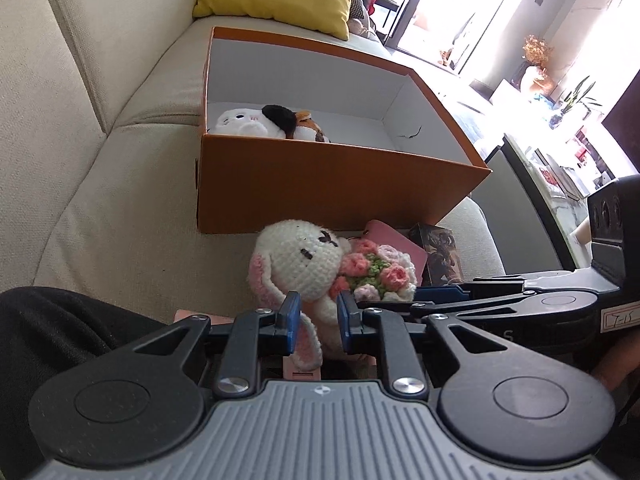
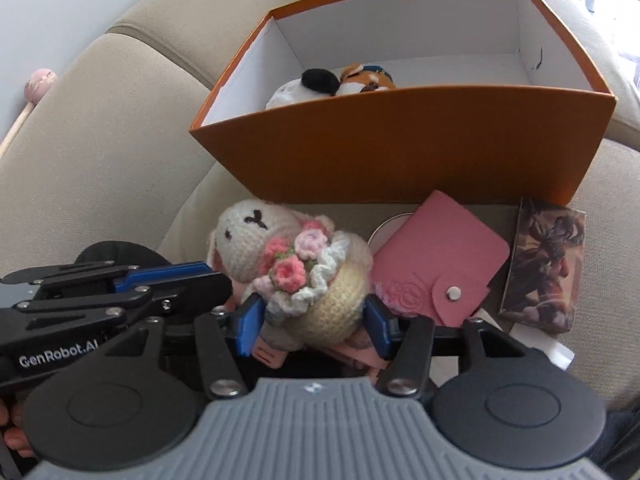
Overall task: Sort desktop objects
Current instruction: 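Move both grippers back to the pile in front of the box, then grasp the crocheted bunny with the left gripper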
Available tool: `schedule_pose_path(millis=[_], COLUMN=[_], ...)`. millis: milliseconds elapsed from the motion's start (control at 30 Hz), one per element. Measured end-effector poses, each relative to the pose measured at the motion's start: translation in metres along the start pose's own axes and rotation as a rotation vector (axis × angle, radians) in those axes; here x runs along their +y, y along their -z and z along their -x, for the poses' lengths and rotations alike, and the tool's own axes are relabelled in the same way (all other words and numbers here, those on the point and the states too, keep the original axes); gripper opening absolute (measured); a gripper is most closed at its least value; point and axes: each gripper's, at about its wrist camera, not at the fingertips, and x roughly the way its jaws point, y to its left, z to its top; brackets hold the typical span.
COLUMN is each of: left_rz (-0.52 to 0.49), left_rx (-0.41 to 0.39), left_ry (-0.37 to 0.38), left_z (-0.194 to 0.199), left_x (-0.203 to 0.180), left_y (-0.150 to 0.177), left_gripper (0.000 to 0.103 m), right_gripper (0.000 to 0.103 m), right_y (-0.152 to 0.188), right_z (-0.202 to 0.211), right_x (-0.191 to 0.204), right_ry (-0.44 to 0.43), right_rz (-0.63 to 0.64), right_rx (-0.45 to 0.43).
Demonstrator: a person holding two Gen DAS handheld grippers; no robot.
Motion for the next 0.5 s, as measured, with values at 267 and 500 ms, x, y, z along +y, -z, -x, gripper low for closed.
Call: schedule_pose_path(millis=[267, 500], left_rz=[0.053, 0.148], left_rx=[-0.008, -0.006], left_ry=[0.052, 0.056], left_z=[0.001, -0.004], left_x=[-0.003, -0.004], left_y=[0.003, 0.005], left_gripper=[0.049, 0.053], right_gripper=[0.052, 0.034], right_y=[0.002, -0.015], right_z=[0.036, 0.033], right_x=[-0.018, -0.026], right_ry=[0.001, 0.104], right_rz=[0.001, 0.071], right_rx=[-0.065, -0.117])
